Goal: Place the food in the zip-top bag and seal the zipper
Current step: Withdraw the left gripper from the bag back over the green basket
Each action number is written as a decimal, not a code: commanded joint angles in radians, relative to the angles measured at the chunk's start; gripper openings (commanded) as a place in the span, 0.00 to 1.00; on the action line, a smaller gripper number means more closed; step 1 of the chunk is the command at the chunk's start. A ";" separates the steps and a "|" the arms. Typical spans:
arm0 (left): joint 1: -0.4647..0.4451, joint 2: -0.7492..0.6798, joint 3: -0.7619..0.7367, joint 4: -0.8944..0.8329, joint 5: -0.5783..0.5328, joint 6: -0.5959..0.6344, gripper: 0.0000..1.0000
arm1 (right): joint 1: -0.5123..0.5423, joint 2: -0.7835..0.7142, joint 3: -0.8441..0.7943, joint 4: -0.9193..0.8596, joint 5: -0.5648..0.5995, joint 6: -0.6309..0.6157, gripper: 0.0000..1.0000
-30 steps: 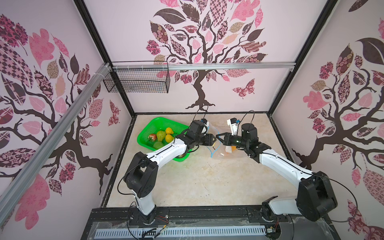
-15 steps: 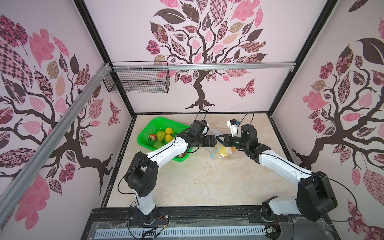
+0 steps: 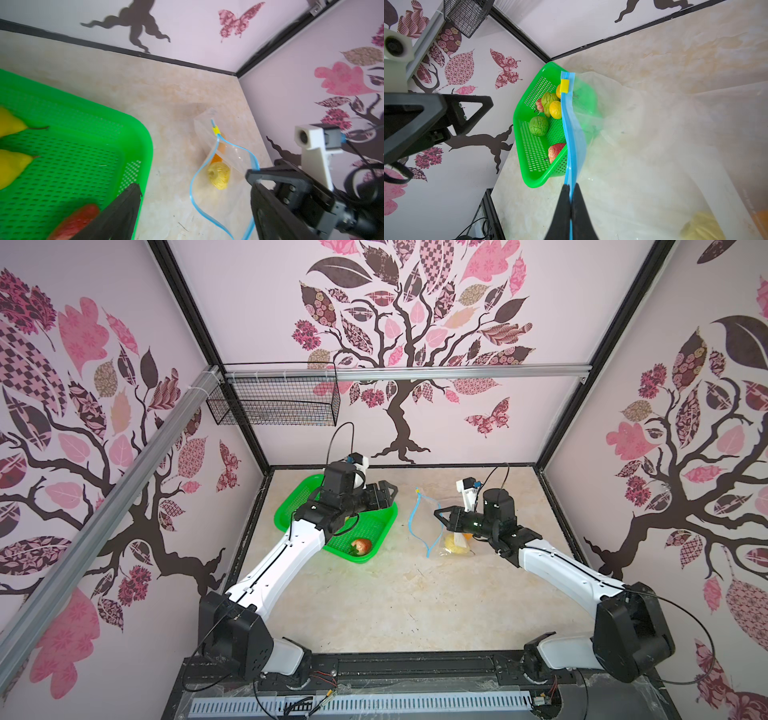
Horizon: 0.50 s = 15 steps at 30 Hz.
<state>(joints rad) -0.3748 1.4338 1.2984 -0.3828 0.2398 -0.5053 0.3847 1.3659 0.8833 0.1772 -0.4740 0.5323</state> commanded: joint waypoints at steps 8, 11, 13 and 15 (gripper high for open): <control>0.265 0.215 0.017 -0.105 -0.188 0.006 0.88 | 0.002 -0.029 -0.002 -0.003 0.002 -0.055 0.00; 0.293 0.301 0.061 -0.114 -0.205 0.023 0.87 | 0.002 -0.027 0.002 -0.019 -0.005 -0.072 0.00; 0.296 0.346 0.093 -0.117 -0.216 0.045 0.87 | 0.002 -0.030 0.004 -0.029 -0.004 -0.084 0.00; 0.296 0.391 0.118 -0.114 -0.226 0.060 0.87 | 0.002 -0.031 0.005 -0.037 0.005 -0.093 0.00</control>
<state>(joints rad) -0.0727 1.8030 1.3361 -0.4973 0.0441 -0.4816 0.3847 1.3659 0.8711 0.1638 -0.4713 0.4721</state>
